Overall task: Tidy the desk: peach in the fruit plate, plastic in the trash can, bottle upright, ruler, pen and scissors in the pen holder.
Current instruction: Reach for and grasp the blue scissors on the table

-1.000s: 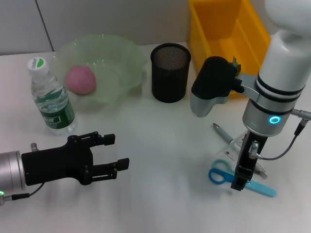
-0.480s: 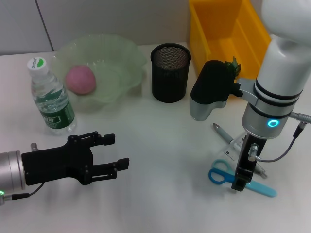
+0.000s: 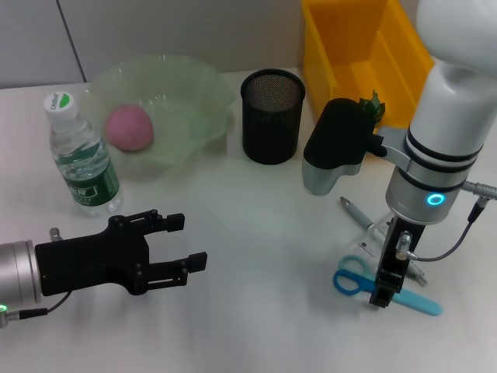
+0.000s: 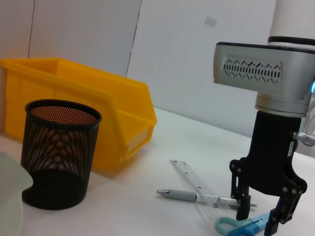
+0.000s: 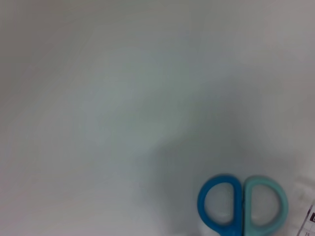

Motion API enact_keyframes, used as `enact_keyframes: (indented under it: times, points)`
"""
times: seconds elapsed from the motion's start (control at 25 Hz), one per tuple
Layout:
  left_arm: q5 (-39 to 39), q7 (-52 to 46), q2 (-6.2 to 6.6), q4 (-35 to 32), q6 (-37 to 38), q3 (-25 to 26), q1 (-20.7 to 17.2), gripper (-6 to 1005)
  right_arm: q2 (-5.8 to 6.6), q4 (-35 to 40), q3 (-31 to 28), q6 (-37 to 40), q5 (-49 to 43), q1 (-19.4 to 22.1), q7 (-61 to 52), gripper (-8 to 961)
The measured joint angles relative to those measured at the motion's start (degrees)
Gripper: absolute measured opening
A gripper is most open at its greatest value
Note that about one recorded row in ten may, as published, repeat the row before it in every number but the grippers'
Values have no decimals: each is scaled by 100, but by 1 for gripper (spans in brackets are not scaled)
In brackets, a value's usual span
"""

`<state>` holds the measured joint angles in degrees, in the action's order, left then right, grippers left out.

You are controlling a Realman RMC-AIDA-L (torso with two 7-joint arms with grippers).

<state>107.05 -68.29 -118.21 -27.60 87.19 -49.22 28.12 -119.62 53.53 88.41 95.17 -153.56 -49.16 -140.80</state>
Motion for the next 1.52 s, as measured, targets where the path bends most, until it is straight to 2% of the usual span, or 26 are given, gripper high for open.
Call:
enact_keyframes:
  times: [0.24, 0.56, 1.2, 1.36, 1.52]
  points:
    - [0, 0, 0, 0, 0, 0, 3, 792, 0, 4, 1, -10, 2, 13, 0, 452]
    - [-1, 0, 0, 0, 0, 0, 6, 792, 0, -14, 26, -53, 2, 13, -8, 398]
    - [-1, 0, 0, -9, -8, 0, 1, 791, 0, 69, 306, -70, 2, 20, -116, 391]
    - [-1, 0, 0, -9, -9, 0, -3, 791, 0, 70, 311, -70, 2, 18, -125, 315]
    - [0, 0, 0, -14, -9, 0, -11, 792, 0, 69, 310, -69, 2, 16, -131, 304]
